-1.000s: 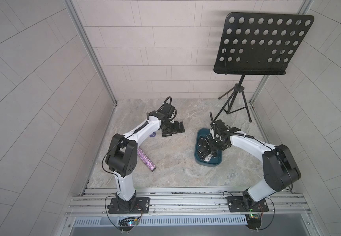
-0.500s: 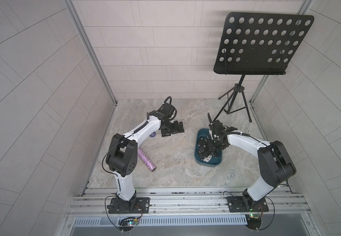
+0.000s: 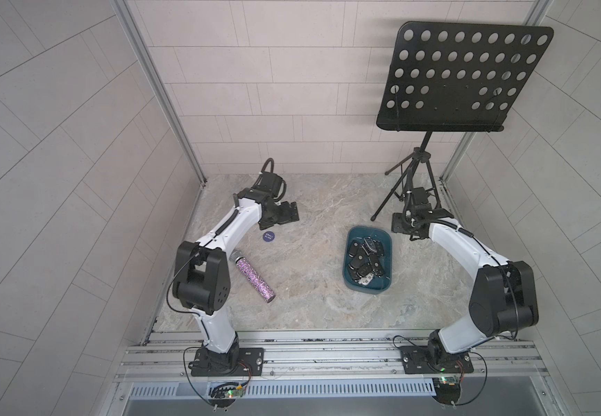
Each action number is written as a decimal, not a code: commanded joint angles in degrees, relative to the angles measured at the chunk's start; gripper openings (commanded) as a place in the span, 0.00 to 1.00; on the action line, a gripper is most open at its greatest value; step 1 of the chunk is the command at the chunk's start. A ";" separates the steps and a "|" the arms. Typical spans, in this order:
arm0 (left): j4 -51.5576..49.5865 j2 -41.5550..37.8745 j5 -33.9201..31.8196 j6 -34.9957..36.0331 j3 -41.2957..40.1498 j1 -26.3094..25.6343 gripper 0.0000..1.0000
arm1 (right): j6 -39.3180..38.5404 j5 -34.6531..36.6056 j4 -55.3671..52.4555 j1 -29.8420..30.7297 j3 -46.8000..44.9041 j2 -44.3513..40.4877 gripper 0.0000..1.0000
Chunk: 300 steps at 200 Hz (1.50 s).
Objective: Place the car key into the storage box
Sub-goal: Place the car key in the storage box, then reset both arms
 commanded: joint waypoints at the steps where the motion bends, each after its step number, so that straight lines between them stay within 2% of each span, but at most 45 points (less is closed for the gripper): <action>1: 0.51 -5.98 -6.77 5.38 -4.62 5.98 1.00 | -4.01 10.62 8.44 -2.41 -4.86 -0.42 0.66; 33: 9.24 -10.08 -15.80 12.83 -14.09 12.39 1.00 | -6.52 13.43 20.53 -7.61 -14.78 0.06 0.67; 66: 18.50 -9.82 -23.47 19.67 -22.65 14.30 1.00 | -9.08 15.80 42.99 -8.38 -27.26 -1.22 0.71; 76: 22.73 -9.77 -23.75 20.26 -25.83 15.33 1.00 | -11.66 15.73 44.85 -8.16 -28.05 -2.20 0.71; 94: 29.10 -8.79 -22.57 20.09 -29.47 17.03 1.00 | -11.42 17.33 47.60 -7.99 -29.83 -3.44 0.71; 121: 39.32 -8.84 -21.54 21.25 -32.84 17.38 1.00 | -13.68 18.69 58.39 -5.73 -39.87 -9.45 0.71; 131: 42.87 -8.89 -20.91 21.36 -34.00 17.41 1.00 | -15.15 18.69 62.89 -4.64 -43.00 -11.52 0.77; 138: 40.86 -8.53 -20.84 21.51 -32.91 17.41 1.00 | -15.70 19.04 64.97 -3.98 -44.47 -12.27 0.78; 151: 42.21 -9.24 -20.43 22.46 -34.07 17.38 1.00 | -15.93 20.43 64.75 -3.26 -44.49 -12.69 0.79; 167: 47.75 -12.55 -20.48 22.37 -39.53 17.43 1.00 | -16.24 20.33 64.80 -3.33 -42.95 -10.29 0.79; 181: 58.86 -14.29 -17.90 19.47 -48.03 17.60 1.00 | -15.62 20.25 60.42 -3.43 -40.75 -9.80 0.79; 189: 67.88 -14.37 -17.79 19.55 -52.25 17.52 1.00 | -15.56 20.42 61.76 -3.63 -41.05 -9.36 0.79; 205: 66.50 -15.15 -20.07 15.23 -51.97 17.52 1.00 | -15.31 19.98 62.11 -3.78 -41.95 -10.52 0.79; 215: 66.94 -15.17 -17.44 16.71 -52.06 17.45 1.00 | -13.62 19.98 63.26 -3.81 -43.69 -12.31 0.79; 223: 66.64 -15.69 -18.17 17.08 -52.43 16.80 1.00 | -10.89 19.22 63.18 -3.85 -44.85 -13.93 0.80; 226: 67.14 -15.81 -18.51 17.04 -52.57 16.69 1.00 | -10.43 18.42 63.78 -3.92 -45.36 -14.39 0.83; 232: 67.29 -16.24 -19.07 16.97 -52.94 16.64 1.00 | -10.22 16.78 65.20 -3.86 -46.24 -14.98 0.98; 234: 67.59 -16.31 -19.38 16.89 -53.09 16.58 1.00 | -10.15 16.30 65.58 -3.88 -46.45 -15.03 1.00; 250: 74.60 -15.65 -22.90 15.88 -56.14 16.64 1.00 | -10.01 15.31 68.77 -3.90 -46.64 -13.46 0.99; 268: 72.87 -16.18 -23.01 17.24 -55.68 15.68 1.00 | -9.68 14.40 71.99 -4.27 -46.23 -9.19 0.99; 278: 77.21 -15.82 -21.87 19.28 -57.58 14.64 1.00 | -9.97 14.28 79.86 -4.28 -47.61 -4.81 1.00; 284: 79.79 -15.49 -23.50 20.28 -58.84 13.17 1.00 | -10.81 13.30 82.89 -4.17 -47.69 -3.47 0.99; 291: 86.45 -13.59 -26.23 21.87 -61.84 10.93 1.00 | -11.23 11.53 79.38 -3.91 -46.64 -4.64 1.00; 296: 96.18 -11.08 -26.95 23.52 -64.65 9.89 1.00 | -11.99 9.86 74.61 -3.81 -45.93 -5.74 1.00; 300: 102.07 -9.14 -27.68 24.49 -66.19 9.21 1.00 | -12.17 9.45 75.21 -3.77 -46.06 -5.00 1.00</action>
